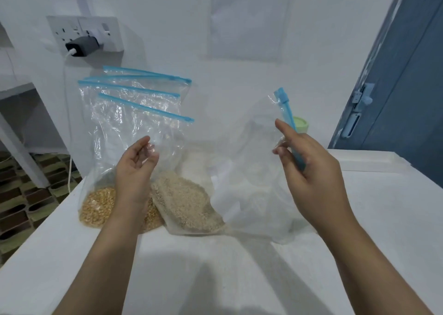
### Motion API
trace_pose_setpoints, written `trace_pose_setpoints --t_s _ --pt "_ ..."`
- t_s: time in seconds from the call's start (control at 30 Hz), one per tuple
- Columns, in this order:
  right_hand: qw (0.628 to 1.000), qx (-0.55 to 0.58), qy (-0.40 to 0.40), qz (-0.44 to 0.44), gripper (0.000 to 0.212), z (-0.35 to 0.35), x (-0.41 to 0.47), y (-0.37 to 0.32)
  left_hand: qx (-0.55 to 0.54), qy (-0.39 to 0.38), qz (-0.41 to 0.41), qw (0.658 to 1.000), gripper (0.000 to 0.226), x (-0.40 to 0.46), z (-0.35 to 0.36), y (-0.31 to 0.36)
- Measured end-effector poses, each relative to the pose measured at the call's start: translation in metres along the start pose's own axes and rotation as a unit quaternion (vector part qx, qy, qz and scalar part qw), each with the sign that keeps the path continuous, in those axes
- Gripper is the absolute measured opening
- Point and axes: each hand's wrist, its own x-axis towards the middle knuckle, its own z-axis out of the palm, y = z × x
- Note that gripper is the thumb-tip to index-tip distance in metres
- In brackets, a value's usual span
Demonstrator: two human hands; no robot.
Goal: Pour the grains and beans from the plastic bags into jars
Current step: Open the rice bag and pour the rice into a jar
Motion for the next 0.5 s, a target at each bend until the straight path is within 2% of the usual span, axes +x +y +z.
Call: trace_pose_setpoints --t_s 0.2,0.5 --pt "0.999 -0.015 0.033 0.003 0.042 -0.006 0.02 0.0 0.007 -0.005 0.051 0.999 0.037 0.028 0.023 0.029" --pt "0.992 0.077 0.084 0.052 0.038 -0.01 0.059 0.0 0.017 -0.013 0.072 0.997 0.035 0.071 0.055 0.055"
